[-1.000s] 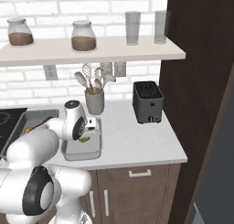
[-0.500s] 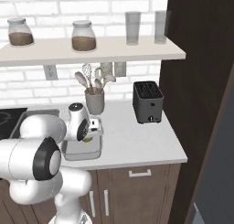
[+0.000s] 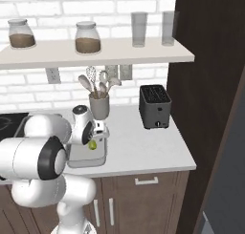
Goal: Place one lemon wedge and one chicken drumstick in each tupperware on the nearby counter, to pack two identical lunches.
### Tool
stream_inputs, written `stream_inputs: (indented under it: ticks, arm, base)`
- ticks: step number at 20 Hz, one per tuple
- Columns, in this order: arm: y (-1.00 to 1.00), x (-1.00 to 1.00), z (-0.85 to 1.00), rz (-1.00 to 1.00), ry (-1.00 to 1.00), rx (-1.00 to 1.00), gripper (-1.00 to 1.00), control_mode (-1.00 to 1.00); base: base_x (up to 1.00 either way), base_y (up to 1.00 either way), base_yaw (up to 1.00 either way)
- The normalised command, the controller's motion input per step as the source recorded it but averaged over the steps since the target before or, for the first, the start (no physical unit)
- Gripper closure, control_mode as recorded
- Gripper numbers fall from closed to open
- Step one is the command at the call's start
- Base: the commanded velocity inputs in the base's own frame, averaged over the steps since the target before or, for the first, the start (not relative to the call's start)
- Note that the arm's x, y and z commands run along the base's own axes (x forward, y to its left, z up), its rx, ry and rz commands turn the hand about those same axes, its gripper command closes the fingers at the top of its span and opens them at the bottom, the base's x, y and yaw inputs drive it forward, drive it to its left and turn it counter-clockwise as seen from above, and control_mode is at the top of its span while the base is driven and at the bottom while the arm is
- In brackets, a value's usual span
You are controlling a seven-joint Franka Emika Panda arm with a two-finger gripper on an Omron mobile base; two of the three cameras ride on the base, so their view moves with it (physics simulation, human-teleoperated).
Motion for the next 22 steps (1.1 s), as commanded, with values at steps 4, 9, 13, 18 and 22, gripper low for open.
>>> stream_inputs:
  ticks: [4, 9, 13, 18, 22]
  arm:
    - [0.00, -0.85, 0.92, -0.04, -0.29, 0.00, -1.00, -1.00]
    - [-0.04, -1.00, 0.75, -0.02, -0.26, 0.00, -1.00, -1.00]
    - [-0.09, -0.99, 0.70, 0.00, -0.24, 0.02, -1.00, -1.00]
    - [0.00, -0.78, 0.73, 0.00, -0.22, 0.00, -1.00, -1.00]
    - [0.00, -0.83, 0.65, 0.00, -0.22, 0.00, -1.00, -1.00]
  base:
    - [0.00, 0.00, 0.00]
    - [0.00, 0.00, 0.00]
    - [0.00, 0.00, 0.00]
    - [0.00, 0.00, 0.00]
    - [0.00, 0.00, 0.00]
